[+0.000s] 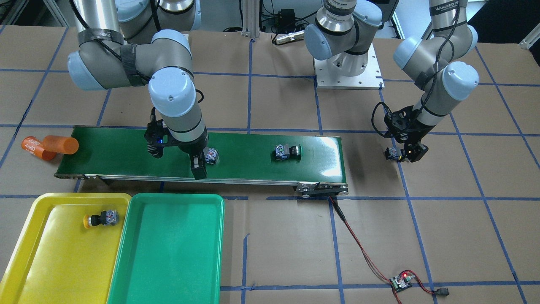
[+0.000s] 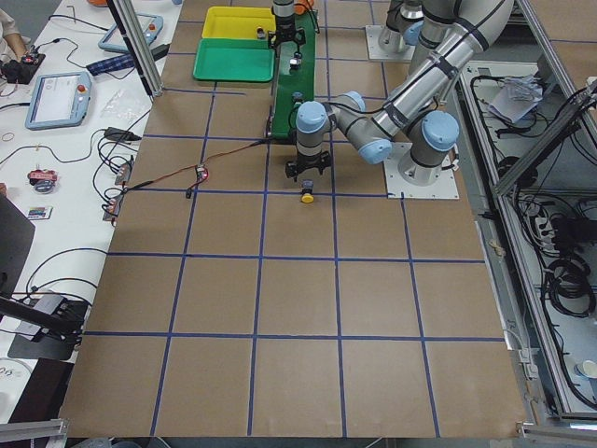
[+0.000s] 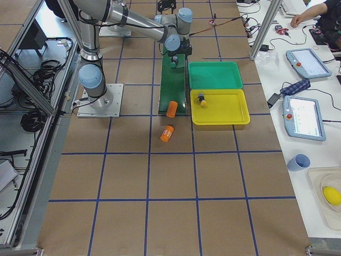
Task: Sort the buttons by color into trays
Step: 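Lower right gripper onto green-capped belt button and grasp it while left withdraws, then carry green-capped button into green tray with right gripper while left grasps table button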
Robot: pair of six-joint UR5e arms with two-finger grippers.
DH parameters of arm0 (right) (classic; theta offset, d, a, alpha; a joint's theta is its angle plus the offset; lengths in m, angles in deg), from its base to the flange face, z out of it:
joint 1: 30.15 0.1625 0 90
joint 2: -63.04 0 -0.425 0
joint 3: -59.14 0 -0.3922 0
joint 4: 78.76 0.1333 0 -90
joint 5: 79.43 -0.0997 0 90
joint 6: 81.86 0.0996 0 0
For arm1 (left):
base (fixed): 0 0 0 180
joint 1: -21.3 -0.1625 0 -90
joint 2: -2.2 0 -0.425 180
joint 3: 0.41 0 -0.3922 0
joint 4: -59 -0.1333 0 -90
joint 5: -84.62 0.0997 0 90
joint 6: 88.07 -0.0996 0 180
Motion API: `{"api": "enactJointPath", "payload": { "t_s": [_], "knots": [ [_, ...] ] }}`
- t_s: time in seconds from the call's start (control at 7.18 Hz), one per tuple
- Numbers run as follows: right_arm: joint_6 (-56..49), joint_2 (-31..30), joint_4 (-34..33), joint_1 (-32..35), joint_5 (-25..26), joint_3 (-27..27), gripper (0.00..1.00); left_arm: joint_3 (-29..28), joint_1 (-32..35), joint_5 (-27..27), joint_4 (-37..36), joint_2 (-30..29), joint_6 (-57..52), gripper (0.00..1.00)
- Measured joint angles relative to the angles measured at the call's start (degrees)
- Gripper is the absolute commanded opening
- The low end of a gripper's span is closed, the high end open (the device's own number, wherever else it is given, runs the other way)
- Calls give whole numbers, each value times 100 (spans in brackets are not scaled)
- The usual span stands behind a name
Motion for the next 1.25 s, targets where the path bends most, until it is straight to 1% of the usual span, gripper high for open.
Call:
{"api": "enactJointPath", "payload": {
  "t_s": [0.14, 0.28, 0.42, 0.56, 0.7, 0.97, 1.25],
  "knots": [
    [-15, 1, -3, -25, 16, 72, 25, 76, -3, 13, -236, -108, 18, 100],
    [-54, 0, 2, -44, 27, 104, 0, 113, -6, 27, -435, -230, 42, 100],
    [-145, -4, 9, -62, 20, 116, 0, 129, -9, 54, -565, -326, 44, 98],
    [-239, -12, 7, -79, 18, 115, 0, 134, -11, 95, -621, -385, 48, 48],
    [-292, -21, 1, -95, 32, 100, 0, 137, -11, 131, -650, -417, 24, 0],
    [-467, -37, -21, -180, 65, -47, 0, 131, -10, 153, -691, -412, -280, 0],
    [-885, 57, -25, -433, 52, -502, 0, 87, 48, 176, -647, -273, -391, 0]
  ]
}}
